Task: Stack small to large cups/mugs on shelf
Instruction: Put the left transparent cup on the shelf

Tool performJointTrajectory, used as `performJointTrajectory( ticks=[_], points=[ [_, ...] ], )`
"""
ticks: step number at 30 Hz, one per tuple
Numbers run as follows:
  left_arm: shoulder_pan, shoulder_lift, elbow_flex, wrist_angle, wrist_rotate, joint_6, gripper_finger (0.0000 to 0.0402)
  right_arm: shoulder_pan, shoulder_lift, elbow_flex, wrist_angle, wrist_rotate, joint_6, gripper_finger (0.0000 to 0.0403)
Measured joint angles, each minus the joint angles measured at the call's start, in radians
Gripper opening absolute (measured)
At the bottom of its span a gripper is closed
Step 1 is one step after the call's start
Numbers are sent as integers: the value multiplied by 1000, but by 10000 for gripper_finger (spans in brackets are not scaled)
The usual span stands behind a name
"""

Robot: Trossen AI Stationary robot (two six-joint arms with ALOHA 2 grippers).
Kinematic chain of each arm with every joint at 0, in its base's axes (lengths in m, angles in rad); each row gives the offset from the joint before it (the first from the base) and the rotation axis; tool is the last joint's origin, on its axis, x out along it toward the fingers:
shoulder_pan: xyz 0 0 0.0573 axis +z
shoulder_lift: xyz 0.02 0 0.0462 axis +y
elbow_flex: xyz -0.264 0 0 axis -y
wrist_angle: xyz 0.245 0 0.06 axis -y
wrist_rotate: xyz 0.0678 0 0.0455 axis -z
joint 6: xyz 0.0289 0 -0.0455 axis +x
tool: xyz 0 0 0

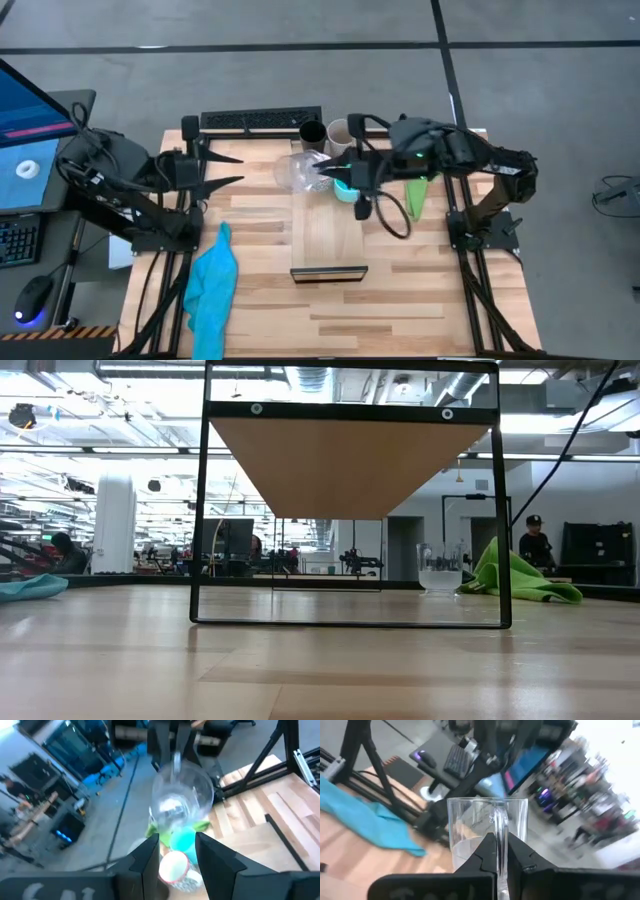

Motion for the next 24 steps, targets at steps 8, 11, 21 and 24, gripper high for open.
performJointTrajectory(
  ticks=[8,11,21,24],
  points=[
    [0,1,0,-50,0,-120,119,93,-30,2,71,58,-239,26],
    [0,1,-1,-51,1,-133,119,128,-47,0,98,60,-321,26],
    [0,5,-2,-53,9,-132,119,259,-100,2,244,51,-405,27],
    [0,5,-2,-53,8,-131,119,296,-110,2,309,57,-357,27]
  ],
)
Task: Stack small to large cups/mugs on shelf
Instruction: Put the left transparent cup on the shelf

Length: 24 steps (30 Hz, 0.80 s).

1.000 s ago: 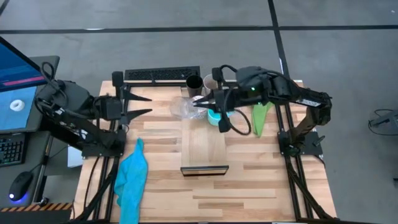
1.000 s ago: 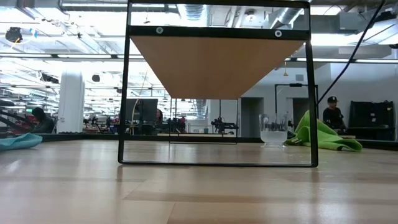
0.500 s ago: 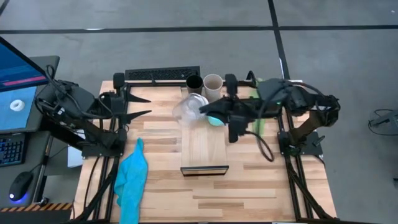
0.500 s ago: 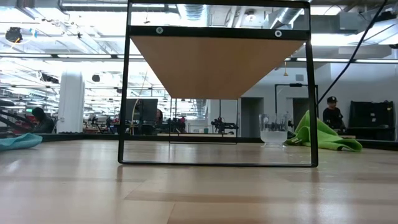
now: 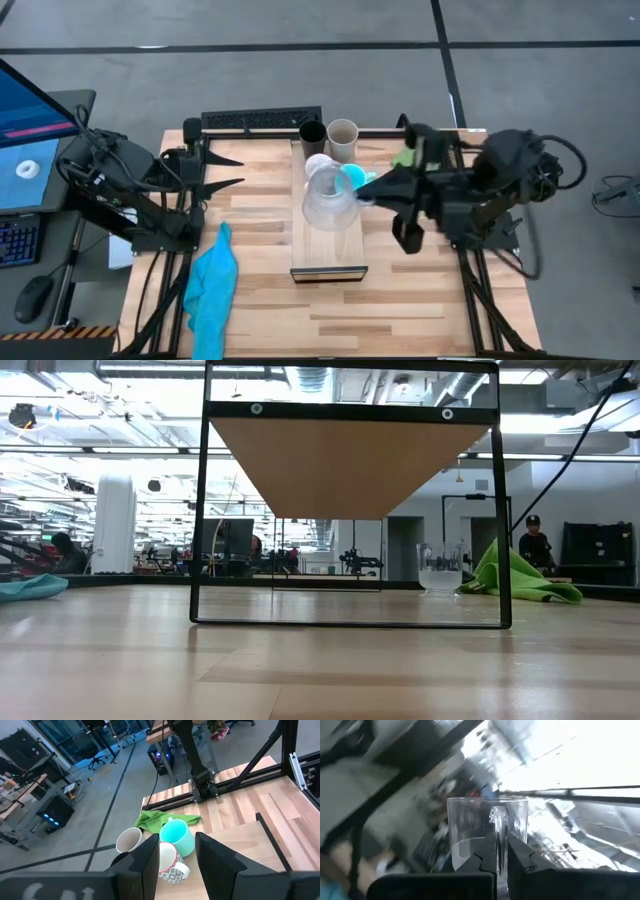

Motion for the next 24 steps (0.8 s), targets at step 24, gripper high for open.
performJointTrajectory(
  ticks=[24],
  points=[
    [0,0,0,1,-117,-132,119,103,-1,0,1205,-141,607,31]
  ],
)
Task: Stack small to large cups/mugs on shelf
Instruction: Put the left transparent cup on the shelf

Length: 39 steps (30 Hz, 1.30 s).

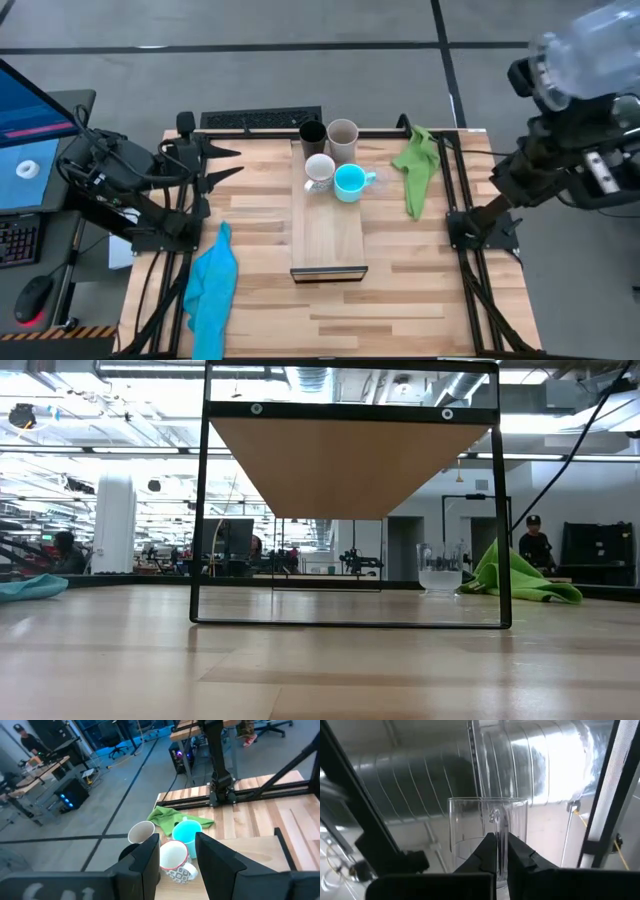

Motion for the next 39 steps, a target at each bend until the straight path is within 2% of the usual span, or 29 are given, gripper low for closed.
performJointTrajectory(
  ticks=[3,7,13,16,22,27,30,33,39],
  points=[
    [0,0,0,0,-13,-13,119,0,-2,0,26,-11,68,29],
    [0,0,0,-1,-13,-13,119,2,-12,-1,-39,-48,155,30],
    [0,0,0,-1,-16,-6,119,6,-26,0,-104,-51,154,27],
    [0,0,0,-2,-17,-5,119,6,-39,-1,-235,-21,132,26],
    [0,-1,0,-15,-25,-5,119,-26,-90,0,-639,172,128,27],
    [0,-1,0,-35,-96,-5,119,-58,-58,0,-844,436,24,25],
    [0,-2,0,-39,-135,-5,119,-79,-15,-1,-903,587,-44,28],
    [0,-2,0,-39,-164,-5,119,-104,33,0,-919,669,-87,30],
    [0,-2,0,-38,-198,-14,119,-156,114,-1,-916,722,-101,25]
  ],
)
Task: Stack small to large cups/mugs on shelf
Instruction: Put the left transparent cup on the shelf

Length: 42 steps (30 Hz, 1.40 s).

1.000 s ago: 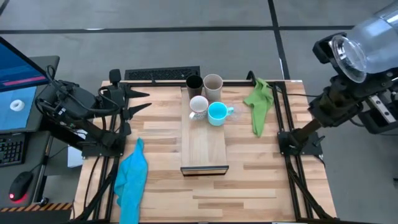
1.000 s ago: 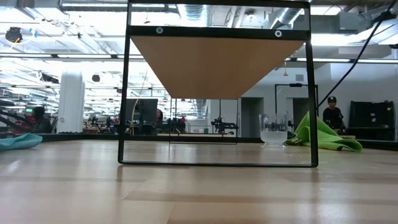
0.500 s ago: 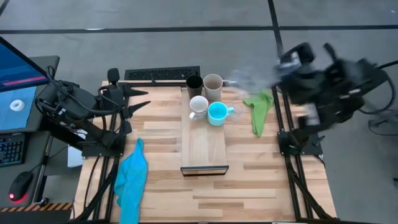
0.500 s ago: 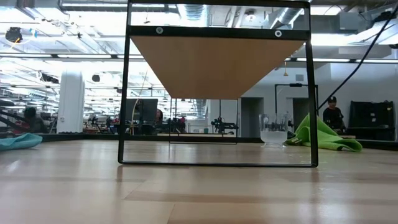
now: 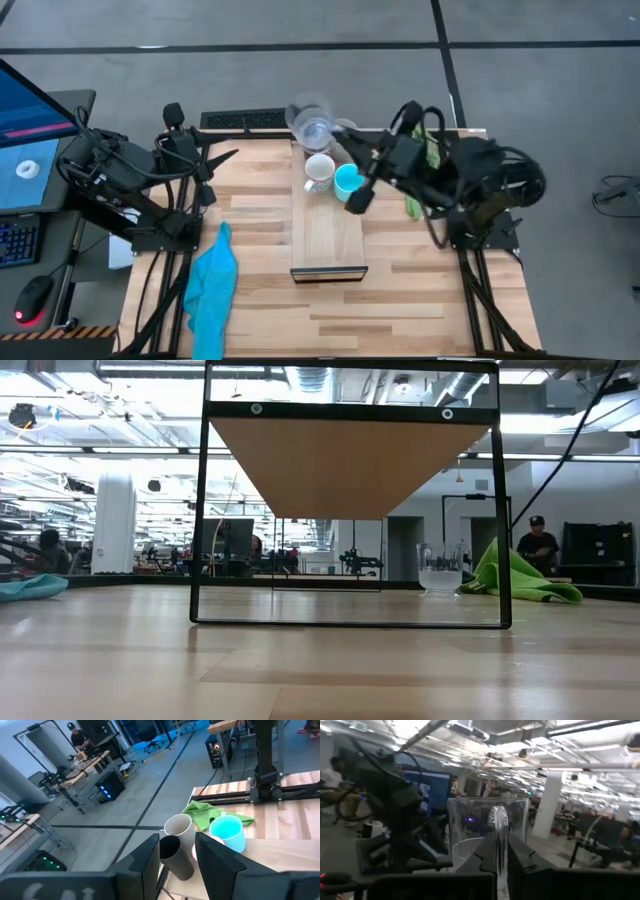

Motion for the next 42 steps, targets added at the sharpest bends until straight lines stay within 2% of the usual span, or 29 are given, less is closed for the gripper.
performJointTrajectory(
  ticks=[4,9,11,16,20,23,25,30,33,36,38,42],
  points=[
    [0,0,0,-7,0,-23,119,5,0,0,-22,41,49,33],
    [0,-1,0,-52,2,-40,119,100,-78,-9,-170,87,152,25],
    [0,-5,0,-83,3,-49,119,135,-119,-54,-182,144,196,25],
    [0,-16,0,-139,6,-101,119,207,-209,-270,-178,321,343,39],
    [0,-28,0,-148,11,-113,119,254,-297,-508,-163,423,574,36],
    [0,-41,0,-151,14,-122,119,249,-316,-683,-132,441,764,27],
    [0,-42,0,-155,11,-125,119,238,-305,-795,-36,438,825,27],
    [0,-47,0,-158,8,-131,119,206,-276,-1036,352,404,830,42],
    [0,-47,0,-158,6,-133,119,188,-242,-1182,673,307,768,35],
    [0,-48,0,-158,5,-136,119,168,-196,-1318,1062,158,623,25],
    [0,-48,0,-158,1,-137,119,144,-150,-1379,1246,72,559,25],
    [0,-47,0,-160,-16,-149,119,86,-87,-1399,1287,17,564,33]
  ],
)
